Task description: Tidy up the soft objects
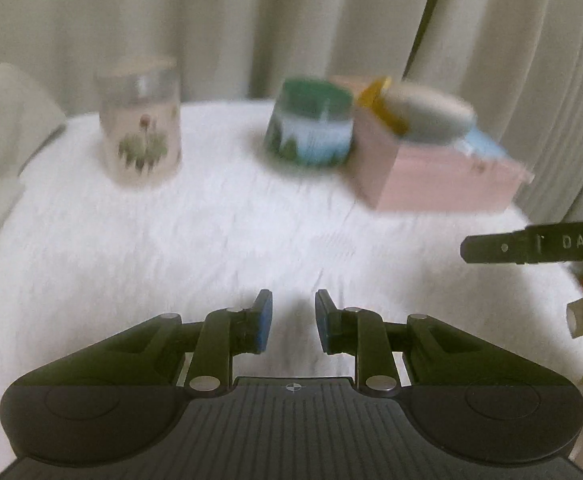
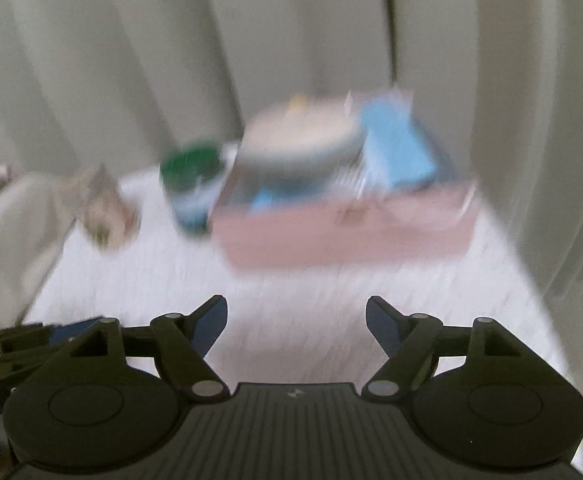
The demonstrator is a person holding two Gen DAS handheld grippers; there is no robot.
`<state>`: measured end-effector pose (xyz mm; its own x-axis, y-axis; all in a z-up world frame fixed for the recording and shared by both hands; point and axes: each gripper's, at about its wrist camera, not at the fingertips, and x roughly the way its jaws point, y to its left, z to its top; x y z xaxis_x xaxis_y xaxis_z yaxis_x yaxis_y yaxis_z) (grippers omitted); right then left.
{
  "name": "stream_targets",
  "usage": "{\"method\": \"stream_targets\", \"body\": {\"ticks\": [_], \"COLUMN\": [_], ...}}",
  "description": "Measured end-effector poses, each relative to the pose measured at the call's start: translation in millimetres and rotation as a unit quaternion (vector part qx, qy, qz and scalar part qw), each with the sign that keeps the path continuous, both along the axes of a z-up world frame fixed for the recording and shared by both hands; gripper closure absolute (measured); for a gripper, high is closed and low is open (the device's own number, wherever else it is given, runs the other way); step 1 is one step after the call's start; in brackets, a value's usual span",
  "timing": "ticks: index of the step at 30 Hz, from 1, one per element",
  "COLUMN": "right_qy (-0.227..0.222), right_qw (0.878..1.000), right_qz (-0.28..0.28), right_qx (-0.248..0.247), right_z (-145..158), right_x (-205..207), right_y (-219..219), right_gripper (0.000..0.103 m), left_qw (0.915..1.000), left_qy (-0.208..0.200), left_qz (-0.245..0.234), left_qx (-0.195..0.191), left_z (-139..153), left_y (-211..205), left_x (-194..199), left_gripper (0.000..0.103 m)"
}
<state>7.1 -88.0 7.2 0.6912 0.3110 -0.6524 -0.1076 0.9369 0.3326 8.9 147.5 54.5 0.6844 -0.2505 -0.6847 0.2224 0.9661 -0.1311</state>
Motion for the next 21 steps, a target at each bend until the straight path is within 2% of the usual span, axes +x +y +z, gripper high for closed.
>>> {"method": "stream_targets", "body": {"ticks": [2, 3, 5, 7, 9, 10, 16, 21], "right_qy": [0.019, 0.014, 0.003, -0.011, -0.015, -0.013, -0.016, -0.050], "right_qw": [1.000, 1.000, 0.999, 0.998, 0.995, 0.993, 0.993, 0.993], "right_qz": [-0.006, -0.010, -0.018, -0.005, 0.000, -0.002, 0.009, -0.006], "right_qx": [-0.005, -0.012, -0.041, -0.066, -0.101, -0.117, -0.117, -0.111], "right_z": [-13, -16, -21, -25, -28, -31, -32, -38], "right_x": [3, 3, 3, 3, 6, 7, 14, 8], "right_y": [6, 9, 15, 23, 31, 31, 22, 11], "right_gripper": [0.026, 0.023, 0.018, 0.013, 0.008, 0.000, 0.000, 0.000], "left_qw": [0.9997, 0.9996, 0.9992, 0.9992, 0.9992, 0.9991, 0.9978, 0.9955], "left_qy": [-0.017, -0.020, -0.024, -0.024, -0.027, -0.030, -0.042, -0.050], "left_qz": [-0.003, -0.006, -0.010, -0.009, -0.004, 0.001, 0.041, 0.058], "left_qx": [0.015, 0.022, 0.030, 0.029, 0.030, 0.031, 0.031, 0.056], "left_z": [-4, -5, -6, -5, -6, -6, -7, -9], "left_y": [-8, -14, -23, -31, -37, -40, -46, -55], "left_x": [-3, -2, -3, -2, -3, -1, 4, 8], "left_gripper": [0.075, 0.071, 0.058, 0.040, 0.033, 0.032, 0.033, 0.032]}}
